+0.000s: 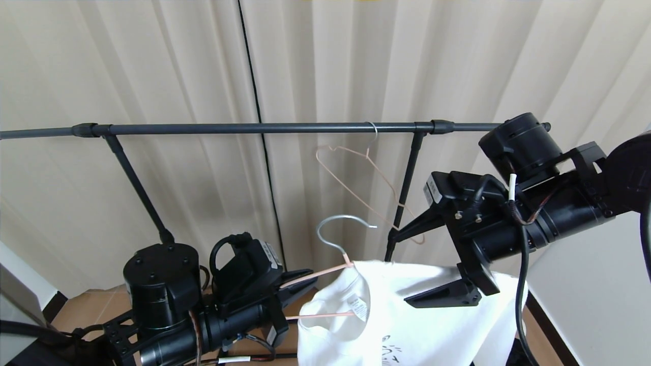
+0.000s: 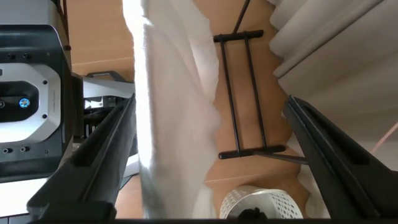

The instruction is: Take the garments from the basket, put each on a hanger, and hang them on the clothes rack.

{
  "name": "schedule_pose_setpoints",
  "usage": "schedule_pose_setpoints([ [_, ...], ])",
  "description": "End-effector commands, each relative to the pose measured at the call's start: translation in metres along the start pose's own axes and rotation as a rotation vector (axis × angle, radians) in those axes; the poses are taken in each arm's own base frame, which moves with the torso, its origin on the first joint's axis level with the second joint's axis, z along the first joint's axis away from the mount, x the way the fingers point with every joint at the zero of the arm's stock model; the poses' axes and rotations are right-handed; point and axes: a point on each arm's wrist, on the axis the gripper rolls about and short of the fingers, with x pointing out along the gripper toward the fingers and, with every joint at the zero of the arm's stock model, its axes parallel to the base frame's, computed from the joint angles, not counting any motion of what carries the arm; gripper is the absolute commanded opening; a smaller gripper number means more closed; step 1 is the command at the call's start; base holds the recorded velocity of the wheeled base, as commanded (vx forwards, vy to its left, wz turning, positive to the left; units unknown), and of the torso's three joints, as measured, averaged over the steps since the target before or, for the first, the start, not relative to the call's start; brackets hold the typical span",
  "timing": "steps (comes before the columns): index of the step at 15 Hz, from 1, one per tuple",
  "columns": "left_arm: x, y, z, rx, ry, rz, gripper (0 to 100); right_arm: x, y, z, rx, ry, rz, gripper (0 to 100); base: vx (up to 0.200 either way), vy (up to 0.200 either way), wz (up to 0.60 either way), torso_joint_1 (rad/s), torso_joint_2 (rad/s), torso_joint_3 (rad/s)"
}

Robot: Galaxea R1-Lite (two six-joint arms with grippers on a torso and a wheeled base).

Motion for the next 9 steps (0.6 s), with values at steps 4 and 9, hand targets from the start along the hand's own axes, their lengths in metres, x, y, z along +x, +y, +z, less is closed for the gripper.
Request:
schedule_pose_setpoints([
  [4, -0.0006, -0.0002, 0.0003, 0.000, -0.002, 0.001, 0, 0.0050, -0.0009, 0.0015, -0.009, -0.002, 0.003, 100, 0.000, 0.000, 0.00, 0.000, 0.00, 0.000],
  [9, -0.0013, 0.0001, 0.0014, 0.000, -0.006, 0.005, 0, 0.0078, 0.0006, 0.0026, -0.016, 0.001, 0.011, 0, 0.000, 0.000, 0.00, 0.000, 0.00, 0.000],
])
